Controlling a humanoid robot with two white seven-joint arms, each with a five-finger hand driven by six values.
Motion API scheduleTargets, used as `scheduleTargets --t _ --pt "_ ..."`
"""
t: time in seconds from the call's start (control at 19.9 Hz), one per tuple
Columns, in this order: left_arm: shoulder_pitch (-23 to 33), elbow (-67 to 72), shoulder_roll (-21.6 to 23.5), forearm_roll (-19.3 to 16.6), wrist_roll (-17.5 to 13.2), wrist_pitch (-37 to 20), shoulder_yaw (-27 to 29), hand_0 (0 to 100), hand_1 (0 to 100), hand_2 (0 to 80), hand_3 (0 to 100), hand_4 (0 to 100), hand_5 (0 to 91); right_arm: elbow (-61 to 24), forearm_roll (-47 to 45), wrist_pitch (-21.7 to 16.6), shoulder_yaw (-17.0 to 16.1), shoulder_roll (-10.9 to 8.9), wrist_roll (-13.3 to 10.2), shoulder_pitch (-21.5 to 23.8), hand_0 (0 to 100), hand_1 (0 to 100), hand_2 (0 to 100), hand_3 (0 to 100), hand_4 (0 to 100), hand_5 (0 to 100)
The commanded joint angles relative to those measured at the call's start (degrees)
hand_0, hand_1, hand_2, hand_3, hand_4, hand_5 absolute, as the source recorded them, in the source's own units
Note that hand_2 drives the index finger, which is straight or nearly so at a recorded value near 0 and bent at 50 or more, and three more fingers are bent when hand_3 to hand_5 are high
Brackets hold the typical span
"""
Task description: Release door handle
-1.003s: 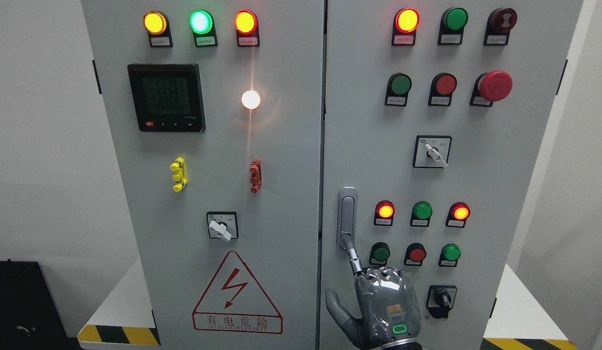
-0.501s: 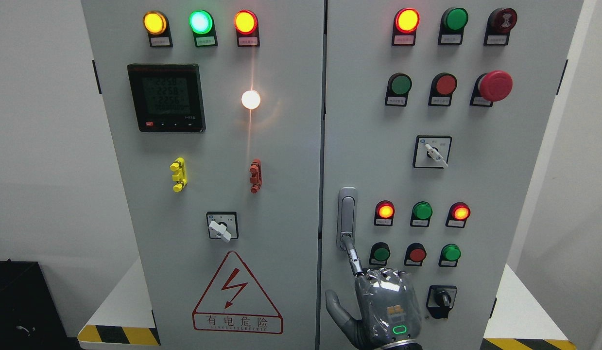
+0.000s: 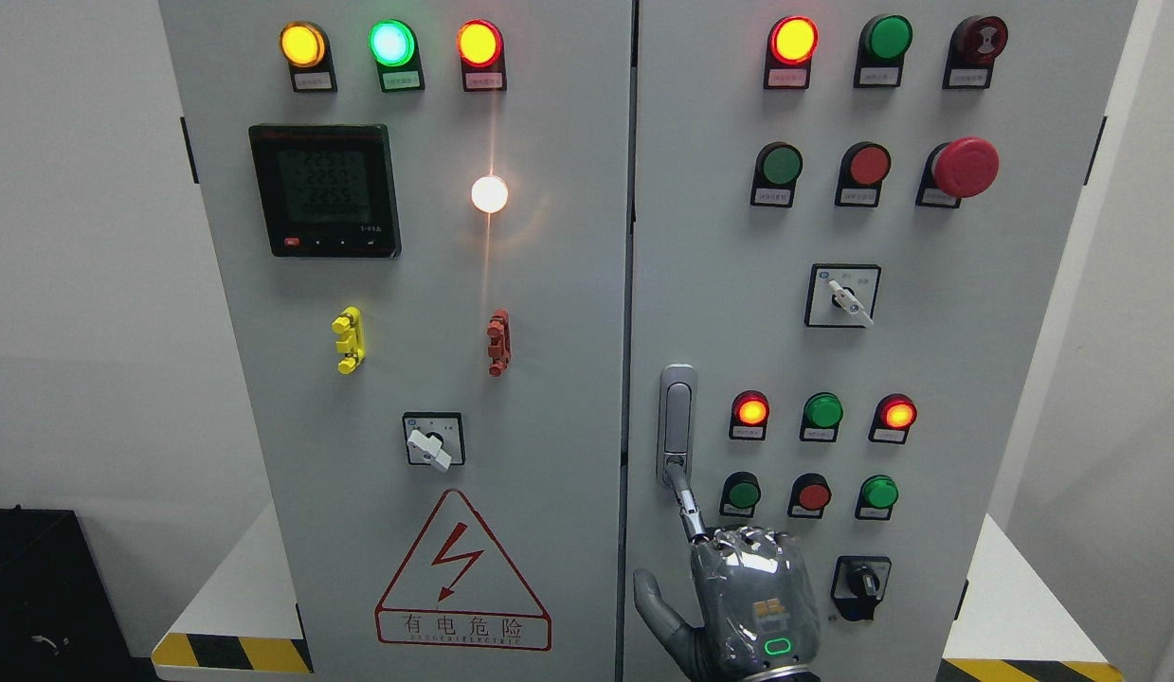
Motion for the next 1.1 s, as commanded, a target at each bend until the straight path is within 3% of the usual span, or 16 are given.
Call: scheduleTargets --t 0.0,1.05 --pt "1.0 0.0 0.0 0.0 0.0 0.0 0.0 12 56 0.0 0 0 0.0 0.7 0.0 0.0 0.0 0.12 0.0 0.0 42 20 11 100 100 100" --pt "1.0 0.0 0.0 0.0 0.0 0.0 0.0 12 56 0.0 0 0 0.0 0.9 0.0 0.0 0.1 0.03 0.4 0.2 42 21 11 100 100 100"
